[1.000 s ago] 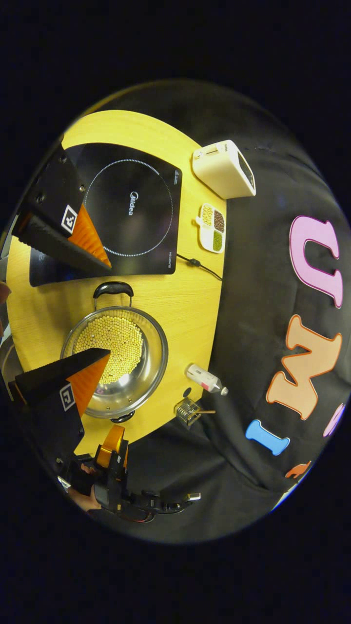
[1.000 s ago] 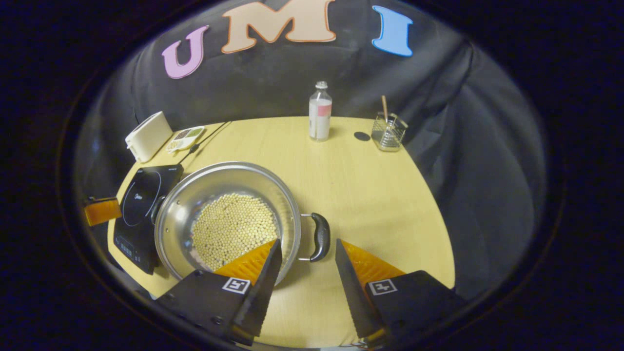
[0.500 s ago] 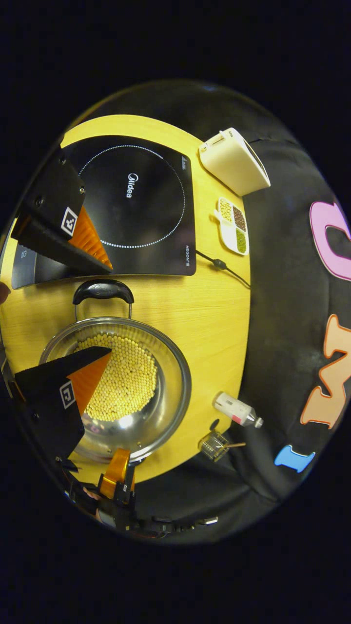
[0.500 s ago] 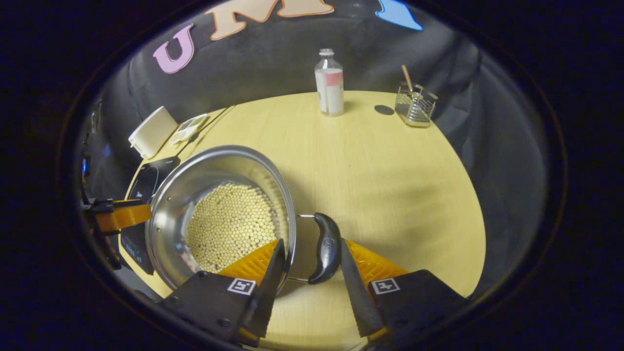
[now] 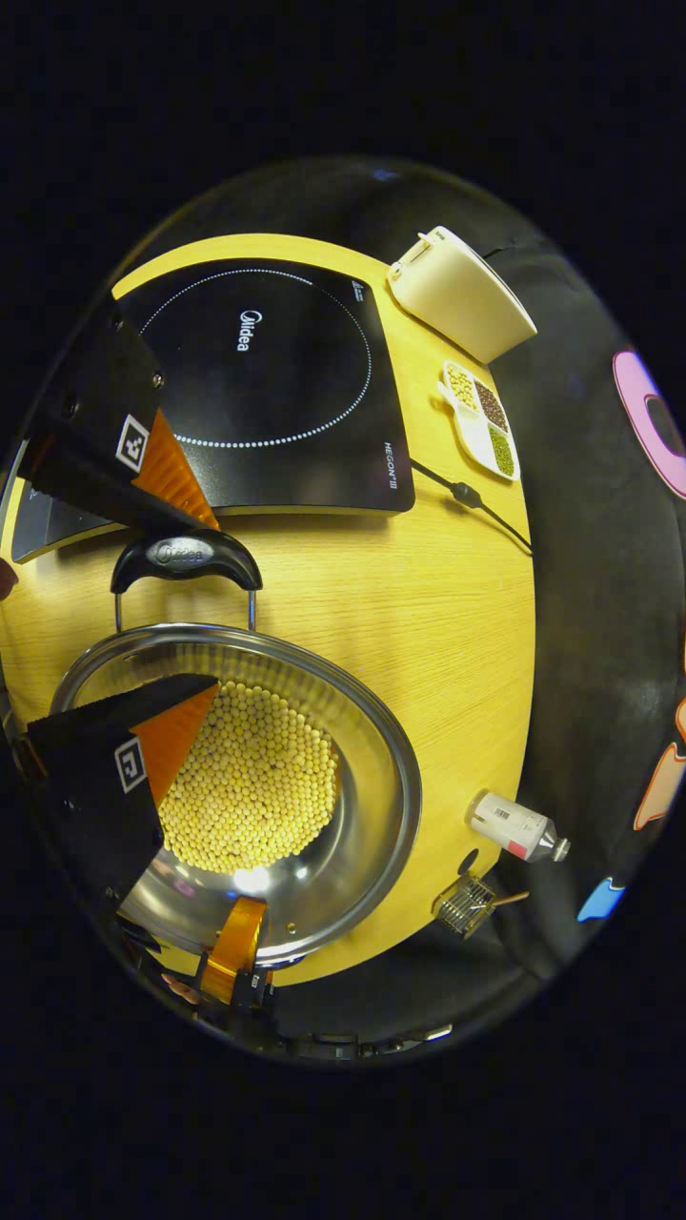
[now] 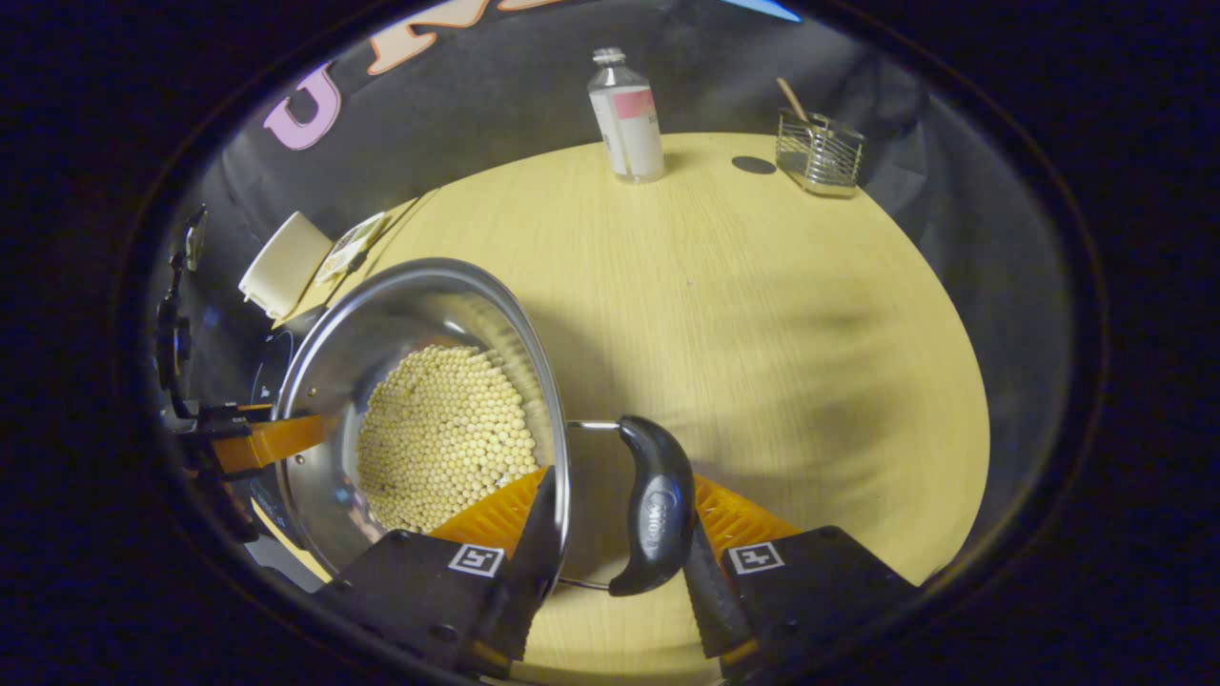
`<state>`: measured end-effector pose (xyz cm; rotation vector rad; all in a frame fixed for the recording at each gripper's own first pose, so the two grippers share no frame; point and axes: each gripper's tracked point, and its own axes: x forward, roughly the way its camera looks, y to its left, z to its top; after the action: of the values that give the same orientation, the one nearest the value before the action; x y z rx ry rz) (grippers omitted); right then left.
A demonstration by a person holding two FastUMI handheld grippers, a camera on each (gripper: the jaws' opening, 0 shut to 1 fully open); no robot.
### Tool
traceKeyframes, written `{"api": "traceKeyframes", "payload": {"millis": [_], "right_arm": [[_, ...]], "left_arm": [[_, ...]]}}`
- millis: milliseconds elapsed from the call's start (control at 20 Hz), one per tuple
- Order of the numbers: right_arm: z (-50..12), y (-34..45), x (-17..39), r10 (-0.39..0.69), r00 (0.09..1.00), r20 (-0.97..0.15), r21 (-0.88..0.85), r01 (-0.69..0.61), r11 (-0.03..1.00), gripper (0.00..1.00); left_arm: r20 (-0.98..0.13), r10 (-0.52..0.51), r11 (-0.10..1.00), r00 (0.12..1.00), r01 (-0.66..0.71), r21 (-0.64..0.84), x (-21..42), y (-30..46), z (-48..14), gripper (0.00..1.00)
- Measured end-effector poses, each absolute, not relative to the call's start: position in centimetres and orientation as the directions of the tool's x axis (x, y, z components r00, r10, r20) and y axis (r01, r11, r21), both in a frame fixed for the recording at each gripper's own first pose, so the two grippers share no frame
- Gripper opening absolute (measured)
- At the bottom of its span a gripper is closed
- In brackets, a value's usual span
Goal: First push the handle of the pot to place it horizontally, then grasp the pot with both hands and set it on the induction cooktop.
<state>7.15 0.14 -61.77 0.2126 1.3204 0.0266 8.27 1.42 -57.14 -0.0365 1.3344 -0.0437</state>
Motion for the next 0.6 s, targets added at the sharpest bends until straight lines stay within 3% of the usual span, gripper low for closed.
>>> {"api": "traceKeyframes", "payload": {"millis": [50, 100, 200, 350, 550, 600], "right_arm": [[-61.9, 0.0, 7.4, 0.142, 0.253, -0.957, 0.174, 0.111, 0.978, 0.67], [-62.3, -0.1, 7.7, 0.145, 0.254, -0.956, 0.181, 0.125, 0.976, 0.62], [-62.3, -0.1, 7.8, 0.149, 0.259, -0.954, 0.187, 0.129, 0.974, 0.58], [-61.8, -0.1, 8.0, 0.163, 0.265, -0.95, 0.208, 0.149, 0.967, 0.53], [-61.8, 0.2, 8.5, 0.21, 0.265, -0.941, 0.261, 0.171, 0.95, 0.44], [-61.7, -0.1, 8.7, 0.205, 0.264, -0.943, 0.257, 0.178, 0.95, 0.51]], "left_arm": [[-0.971, -0.045, 0.999, 0.237, 0.005, -0.045, 8.5, 1.4, -57.4, 0.85], [-0.972, -0.033, 0.999, 0.233, -0.004, -0.035, 8.6, 1.6, -57.5, 0.84], [-0.974, -0.035, 0.999, 0.225, -0.024, -0.042, 8.6, 1.5, -57.7, 0.72], [-0.976, -0.044, 0.999, 0.214, -0.014, -0.048, 8.4, 1.5, -57.7, 0.71], [-0.974, -0.113, 0.989, 0.194, -0.069, -0.128, 8.1, 1.2, -57.4, 0.6], [-0.972, -0.13, 0.987, 0.194, -0.07, -0.146, 8.0, 1.2, -57.3, 0.59]]}}
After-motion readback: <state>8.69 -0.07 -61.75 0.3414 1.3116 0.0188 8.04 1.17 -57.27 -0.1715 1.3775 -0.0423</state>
